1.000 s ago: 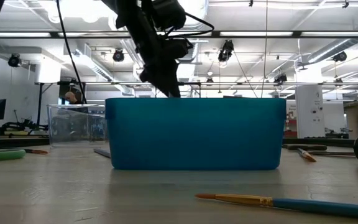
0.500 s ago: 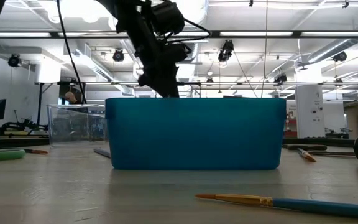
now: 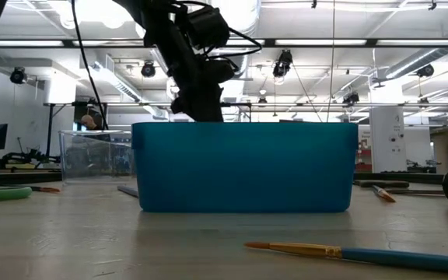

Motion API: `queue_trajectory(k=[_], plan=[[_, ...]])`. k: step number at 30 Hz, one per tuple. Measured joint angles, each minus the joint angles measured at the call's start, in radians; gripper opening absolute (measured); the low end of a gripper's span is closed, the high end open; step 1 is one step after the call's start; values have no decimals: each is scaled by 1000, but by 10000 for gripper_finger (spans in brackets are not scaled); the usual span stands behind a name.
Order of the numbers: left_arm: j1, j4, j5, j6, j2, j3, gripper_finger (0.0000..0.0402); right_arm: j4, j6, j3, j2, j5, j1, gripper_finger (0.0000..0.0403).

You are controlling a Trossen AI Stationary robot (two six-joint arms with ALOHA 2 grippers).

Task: Pick & Place Paint Supplies
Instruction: Put the blue paint bottle into the green bin

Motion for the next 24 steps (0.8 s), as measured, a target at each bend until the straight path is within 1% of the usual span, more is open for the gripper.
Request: queue_trajectory(k=[20,24], plan=[[1,4,-3,6,0,-2,117,0,0,0,0,3,0,229],[1,18,-3,6,0,-22,117,0,0,0,0,3,0,229]])
